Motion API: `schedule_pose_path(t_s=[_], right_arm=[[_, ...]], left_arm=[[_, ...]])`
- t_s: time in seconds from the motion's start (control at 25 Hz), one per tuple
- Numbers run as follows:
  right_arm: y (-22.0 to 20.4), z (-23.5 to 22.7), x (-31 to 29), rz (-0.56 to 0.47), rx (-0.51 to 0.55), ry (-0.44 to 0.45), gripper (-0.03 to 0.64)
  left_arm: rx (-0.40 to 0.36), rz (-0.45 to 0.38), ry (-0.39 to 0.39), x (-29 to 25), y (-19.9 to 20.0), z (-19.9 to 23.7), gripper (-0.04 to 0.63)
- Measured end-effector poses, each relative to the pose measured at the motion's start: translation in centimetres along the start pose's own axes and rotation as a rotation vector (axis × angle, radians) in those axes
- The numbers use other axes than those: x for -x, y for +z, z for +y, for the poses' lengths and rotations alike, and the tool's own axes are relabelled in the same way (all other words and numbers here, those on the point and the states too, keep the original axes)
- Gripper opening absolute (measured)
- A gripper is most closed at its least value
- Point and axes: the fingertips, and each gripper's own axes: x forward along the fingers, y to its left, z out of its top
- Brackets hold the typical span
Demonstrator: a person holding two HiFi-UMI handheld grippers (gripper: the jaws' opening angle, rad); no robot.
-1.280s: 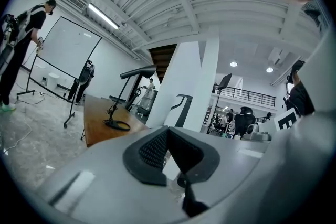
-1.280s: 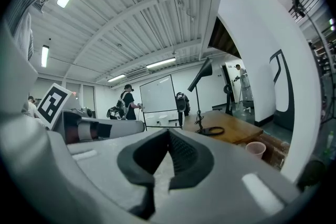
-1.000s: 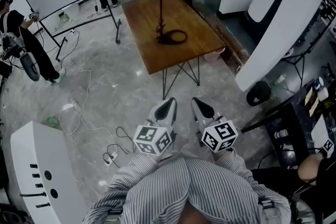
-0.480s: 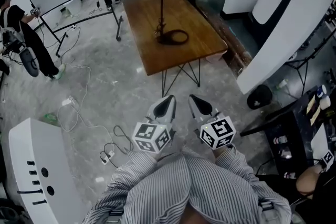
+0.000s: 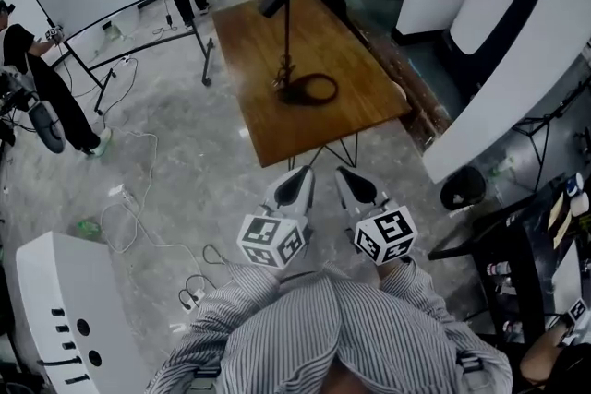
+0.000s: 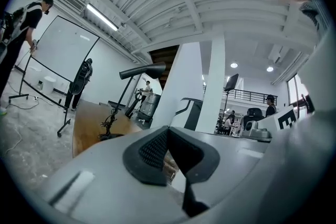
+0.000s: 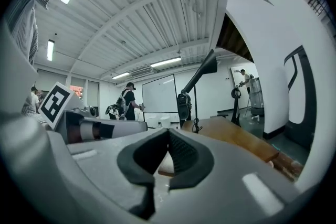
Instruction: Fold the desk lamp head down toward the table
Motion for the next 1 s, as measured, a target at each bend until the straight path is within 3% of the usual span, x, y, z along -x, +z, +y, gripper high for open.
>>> schedule_pose_path(t_s=[0.32,0.56,1.0], right_arm=[[4.9,-6.5,-13.3,-0.037,0.028,-0.017,0.000],[6.8,-10.8,-20.7,-0.048,0.043,-0.042,0.002],[7.2,-14.0,-27.5,-0.050,0.076,0.022,0.002]], left_arm=[[-0.069,-0.009,-0.040,-10.8,6.5,9.2,0.002],[-0.107,-0.015,-0.057,-16.7,9.1,14.1,0.002],[-0.103,-0.040,0.029,-21.7,10.8,20.4,0.002]])
